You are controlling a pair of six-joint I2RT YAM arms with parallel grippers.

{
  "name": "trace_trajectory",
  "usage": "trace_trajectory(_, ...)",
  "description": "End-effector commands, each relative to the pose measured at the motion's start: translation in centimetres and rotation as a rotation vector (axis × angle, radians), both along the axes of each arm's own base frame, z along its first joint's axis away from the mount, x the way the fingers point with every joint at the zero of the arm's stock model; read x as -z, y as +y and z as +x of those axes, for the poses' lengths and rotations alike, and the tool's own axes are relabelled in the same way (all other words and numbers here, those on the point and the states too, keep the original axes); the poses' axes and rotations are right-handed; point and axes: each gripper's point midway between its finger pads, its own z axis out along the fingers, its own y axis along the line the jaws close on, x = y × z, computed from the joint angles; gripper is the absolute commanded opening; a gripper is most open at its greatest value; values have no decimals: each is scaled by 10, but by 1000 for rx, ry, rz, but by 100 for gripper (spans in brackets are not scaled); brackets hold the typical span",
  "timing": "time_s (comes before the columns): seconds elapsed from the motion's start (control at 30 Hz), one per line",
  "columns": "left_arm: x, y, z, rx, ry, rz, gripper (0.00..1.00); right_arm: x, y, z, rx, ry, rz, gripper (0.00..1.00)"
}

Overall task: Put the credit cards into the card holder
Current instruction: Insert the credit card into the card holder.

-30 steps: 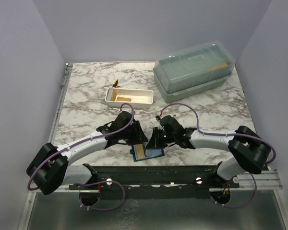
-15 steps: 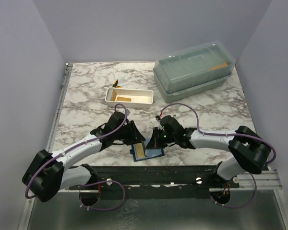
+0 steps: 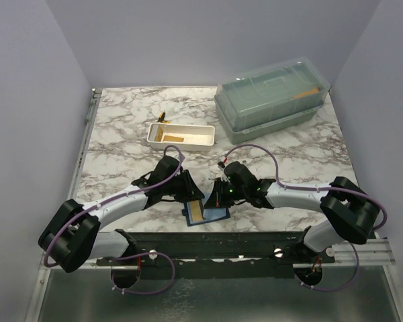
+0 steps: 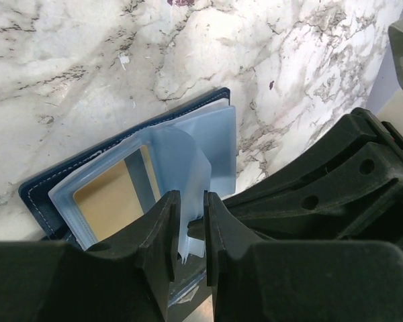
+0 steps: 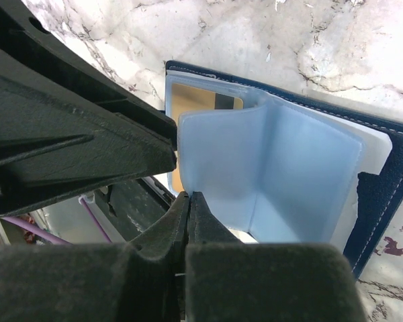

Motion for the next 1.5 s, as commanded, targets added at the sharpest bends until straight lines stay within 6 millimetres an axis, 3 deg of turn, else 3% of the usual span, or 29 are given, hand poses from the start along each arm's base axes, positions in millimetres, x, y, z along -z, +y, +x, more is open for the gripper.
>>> trace_trajectory(0.0,-1,-3,5,7,-11,-8,25,-2,-2,-1,1,-23,4,0)
trace_trajectory(0.3,3,-6,6,15,-4,-9,23,-3,0,-1,-3,-22,9,0)
trace_trajectory(0.67,18,-2,5,6,26,34,27,-5,1,-1,-7,-23,15,0)
trace_trajectory(1.0,21,6,3,-3,31,73,21,-2,-12,0,26,-29,-36,1)
trace_trajectory(1.17,20,8,1,-2,29,81,19,10,-34,0,74,-26,-146,12)
trace_trajectory(1.3,21,11,-1,3,29,99,18,21,-68,4,152,-28,-338,23)
trace_trajectory(1.37,22,14,-2,5,30,114,18,15,-77,6,168,-57,-389,31)
trace_trajectory(1.47,24,18,-3,10,35,139,18,-5,-74,9,164,-102,-430,39)
